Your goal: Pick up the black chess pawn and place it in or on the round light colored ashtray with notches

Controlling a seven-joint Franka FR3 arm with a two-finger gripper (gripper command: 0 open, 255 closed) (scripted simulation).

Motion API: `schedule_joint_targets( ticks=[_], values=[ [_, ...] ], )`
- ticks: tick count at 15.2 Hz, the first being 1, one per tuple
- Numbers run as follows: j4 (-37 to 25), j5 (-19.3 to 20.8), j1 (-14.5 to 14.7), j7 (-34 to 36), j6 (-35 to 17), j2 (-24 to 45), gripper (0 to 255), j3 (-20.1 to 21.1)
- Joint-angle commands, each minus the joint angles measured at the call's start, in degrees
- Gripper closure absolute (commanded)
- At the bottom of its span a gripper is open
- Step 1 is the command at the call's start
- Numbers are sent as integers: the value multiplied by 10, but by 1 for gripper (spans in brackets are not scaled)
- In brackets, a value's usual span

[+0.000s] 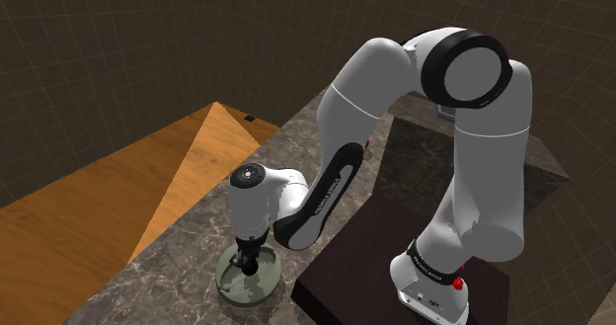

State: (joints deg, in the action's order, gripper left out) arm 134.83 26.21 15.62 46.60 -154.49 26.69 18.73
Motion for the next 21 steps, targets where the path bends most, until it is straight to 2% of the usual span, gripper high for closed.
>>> schedule_joint_targets(
  ticks=[1,3,4,9,13,21],
  values=[
    [0,0,0,0,0,0,255,0],
    [0,0,0,0,0,0,255,0],
    [0,0,0,0,0,0,0,0],
    [0,0,0,0,0,0,0,0],
    [12,-61,-34,-44,56,-72,0,50],
    [12,-61,-34,-44,56,-72,0,49]
  ],
)
